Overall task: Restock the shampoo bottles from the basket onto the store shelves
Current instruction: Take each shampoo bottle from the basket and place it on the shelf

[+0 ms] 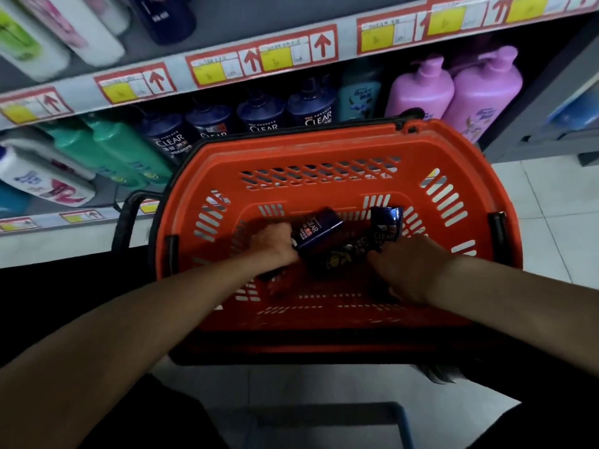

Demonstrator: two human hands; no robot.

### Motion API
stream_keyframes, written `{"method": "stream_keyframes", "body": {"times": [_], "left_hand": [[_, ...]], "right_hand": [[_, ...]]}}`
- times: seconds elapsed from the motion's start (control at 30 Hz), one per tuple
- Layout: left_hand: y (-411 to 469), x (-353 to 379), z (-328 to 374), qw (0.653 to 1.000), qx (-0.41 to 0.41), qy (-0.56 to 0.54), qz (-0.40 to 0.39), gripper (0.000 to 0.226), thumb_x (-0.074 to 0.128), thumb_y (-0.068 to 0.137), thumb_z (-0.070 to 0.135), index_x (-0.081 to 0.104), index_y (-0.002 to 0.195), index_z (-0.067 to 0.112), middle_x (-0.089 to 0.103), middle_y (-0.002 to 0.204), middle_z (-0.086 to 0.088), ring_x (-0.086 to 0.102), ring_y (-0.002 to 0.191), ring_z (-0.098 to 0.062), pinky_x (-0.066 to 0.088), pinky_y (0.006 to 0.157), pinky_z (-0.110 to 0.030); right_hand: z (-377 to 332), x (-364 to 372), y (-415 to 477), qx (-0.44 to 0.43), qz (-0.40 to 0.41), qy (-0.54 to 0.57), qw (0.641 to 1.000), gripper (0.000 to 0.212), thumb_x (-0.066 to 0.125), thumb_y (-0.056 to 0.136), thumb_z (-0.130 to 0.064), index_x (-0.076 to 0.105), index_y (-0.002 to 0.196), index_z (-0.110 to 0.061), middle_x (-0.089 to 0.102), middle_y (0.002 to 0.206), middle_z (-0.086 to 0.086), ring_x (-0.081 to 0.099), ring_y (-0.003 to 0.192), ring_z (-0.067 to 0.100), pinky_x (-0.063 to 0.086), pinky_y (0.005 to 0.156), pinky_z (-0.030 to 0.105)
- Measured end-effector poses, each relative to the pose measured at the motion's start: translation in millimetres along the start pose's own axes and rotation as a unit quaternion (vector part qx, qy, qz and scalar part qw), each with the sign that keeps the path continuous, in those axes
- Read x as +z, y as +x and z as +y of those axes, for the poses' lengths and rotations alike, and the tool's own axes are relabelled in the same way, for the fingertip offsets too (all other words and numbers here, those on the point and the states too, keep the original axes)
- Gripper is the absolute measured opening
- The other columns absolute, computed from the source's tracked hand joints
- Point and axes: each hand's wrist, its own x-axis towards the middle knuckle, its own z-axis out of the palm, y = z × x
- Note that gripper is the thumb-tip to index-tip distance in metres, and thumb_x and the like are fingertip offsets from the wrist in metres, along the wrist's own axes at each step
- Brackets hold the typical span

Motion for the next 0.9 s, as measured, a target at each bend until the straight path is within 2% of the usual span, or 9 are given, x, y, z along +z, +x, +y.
{"method": "stream_keyframes", "body": {"times": [0.1,0.2,0.27,0.37,0.43,0.5,0.63,0.8,0.9], "left_hand": [[-37.2,-31.9,3.9,0.997,0.013,-0.076,-0.007,0.051,0.09,0.07,0.035,0.058,0.106,0.018,0.064,0.101,0.003,0.063,0.096,-0.018,0.045,0.076,-0.025],[-84.5,-65.4,12.6,0.978,0.012,-0.206,-0.001,0.039,0.091,0.072,0.026,0.056,0.089,0.019,0.064,0.086,0.004,0.062,0.082,-0.016,0.043,0.063,-0.026],[-114.4,-83.0,13.7,0.954,0.025,-0.299,-0.007,0.035,0.091,0.071,0.023,0.06,0.088,0.023,0.07,0.085,0.001,0.067,0.078,-0.016,0.052,0.07,-0.027],[-142.9,-98.1,12.0,0.899,0.052,-0.434,-0.02,0.05,0.093,0.064,0.025,0.067,0.106,0.024,0.075,0.09,0.0,0.074,0.083,-0.02,0.058,0.087,-0.042],[-149.5,-101.5,18.2,0.862,0.074,-0.502,-0.02,0.048,0.092,0.07,0.014,0.068,0.112,0.02,0.074,0.087,0.002,0.072,0.081,-0.018,0.057,0.087,-0.039],[-150.8,-106.0,32.0,0.827,0.077,-0.556,-0.021,0.041,0.088,0.076,0.01,0.068,0.111,0.017,0.072,0.084,0.002,0.07,0.078,-0.016,0.056,0.081,-0.035],[-150.3,-118.1,46.2,0.77,0.04,-0.633,-0.068,0.037,0.08,0.081,0.037,0.07,0.113,0.022,0.073,0.085,0.002,0.071,0.075,-0.014,0.057,0.069,-0.028],[-151.2,-122.7,40.7,0.69,0.027,-0.716,-0.104,0.038,0.059,0.096,0.057,0.079,0.091,0.026,0.073,0.09,-0.004,0.07,0.078,-0.02,0.058,0.076,-0.035],[-147.3,-122.8,43.9,0.678,0.028,-0.729,-0.09,0.043,0.054,0.102,0.048,0.073,0.121,0.015,0.076,0.114,-0.015,0.071,0.097,-0.029,0.058,0.094,-0.048]], "right_hand": [[-7.9,-13.2,-3.6,0.001,0.038,0.031,0.999,0.048,0.056,0.1,-0.036,0.049,0.143,-0.016,0.059,0.134,0.009,0.06,0.12,0.029,0.052,0.095,0.04],[-15.9,-27.5,-9.0,0.002,0.072,0.101,0.992,0.036,0.057,0.097,-0.039,0.063,0.125,-0.018,0.066,0.124,0.007,0.064,0.114,0.029,0.054,0.094,0.041],[-18.6,-35.9,-10.8,-0.001,0.099,0.153,0.983,0.031,0.059,0.094,-0.039,0.067,0.117,-0.019,0.069,0.117,0.007,0.066,0.109,0.029,0.055,0.09,0.039],[-20.1,-43.8,-9.8,0.007,0.141,0.287,0.948,0.034,0.063,0.092,-0.047,0.069,0.117,-0.025,0.07,0.112,0.001,0.067,0.106,0.023,0.054,0.09,0.033],[-21.7,-47.5,-7.1,0.015,0.188,0.403,0.896,0.027,0.064,0.092,-0.045,0.073,0.112,-0.029,0.073,0.108,-0.006,0.068,0.104,0.015,0.052,0.092,0.028],[-22.5,-53.5,-5.3,0.031,0.225,0.528,0.818,0.007,0.065,0.093,-0.033,0.072,0.094,-0.031,0.075,0.093,-0.009,0.071,0.093,0.011,0.055,0.089,0.029],[-22.7,-72.6,-10.0,0.043,0.211,0.731,0.648,0.013,0.059,0.099,-0.012,0.071,0.095,-0.013,0.077,0.085,0.011,0.073,0.075,0.024,0.06,0.081,0.043],[-19.7,-84.9,-24.7,0.037,0.225,0.802,0.551,0.01,0.062,0.098,-0.01,0.068,0.102,-0.003,0.077,0.084,0.014,0.071,0.075,0.025,0.06,0.072,0.038],[-20.1,-88.4,-29.6,0.04,0.236,0.821,0.519,0.014,0.059,0.098,-0.005,0.068,0.108,-0.003,0.076,0.091,0.019,0.072,0.078,0.027,0.062,0.07,0.038]]}}
